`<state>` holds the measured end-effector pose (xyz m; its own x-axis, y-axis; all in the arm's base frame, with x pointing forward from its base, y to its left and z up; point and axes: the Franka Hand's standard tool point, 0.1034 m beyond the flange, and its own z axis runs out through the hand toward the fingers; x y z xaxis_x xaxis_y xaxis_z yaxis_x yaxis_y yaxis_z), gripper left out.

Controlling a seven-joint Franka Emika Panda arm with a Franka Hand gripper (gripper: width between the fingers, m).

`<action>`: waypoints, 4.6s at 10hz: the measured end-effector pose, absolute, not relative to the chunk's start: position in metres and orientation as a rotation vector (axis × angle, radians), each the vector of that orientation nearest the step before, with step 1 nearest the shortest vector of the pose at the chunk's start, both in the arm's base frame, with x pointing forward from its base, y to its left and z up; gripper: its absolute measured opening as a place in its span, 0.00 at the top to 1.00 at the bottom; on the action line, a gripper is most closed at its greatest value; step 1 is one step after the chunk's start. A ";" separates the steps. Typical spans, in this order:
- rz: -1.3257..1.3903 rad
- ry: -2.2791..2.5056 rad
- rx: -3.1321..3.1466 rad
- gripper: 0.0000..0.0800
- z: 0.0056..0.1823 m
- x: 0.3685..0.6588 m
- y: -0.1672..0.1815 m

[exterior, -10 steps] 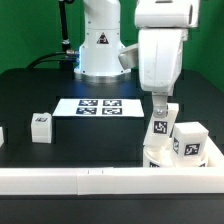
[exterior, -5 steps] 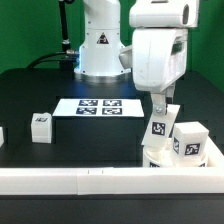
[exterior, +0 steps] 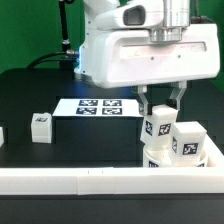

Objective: Assemble stool

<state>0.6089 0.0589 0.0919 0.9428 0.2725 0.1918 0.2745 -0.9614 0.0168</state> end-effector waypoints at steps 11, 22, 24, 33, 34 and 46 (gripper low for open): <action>-0.172 1.348 -2.649 0.58 0.090 0.592 0.059; 0.078 2.092 -2.000 0.25 0.098 0.581 0.086; 0.034 1.833 -2.216 0.19 0.109 0.586 0.089; -0.123 0.340 -2.965 0.19 0.106 0.585 0.099; -0.134 0.199 -2.984 0.19 0.106 0.585 0.096; -0.069 -1.760 -2.601 0.19 0.102 0.589 0.090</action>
Offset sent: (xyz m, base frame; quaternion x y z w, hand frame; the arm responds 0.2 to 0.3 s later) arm 0.0000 0.0000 0.0000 0.0000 0.0000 0.2667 0.9638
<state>0.5890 0.0903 0.1024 0.3709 0.9279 0.0369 0.9279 -0.3719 0.0243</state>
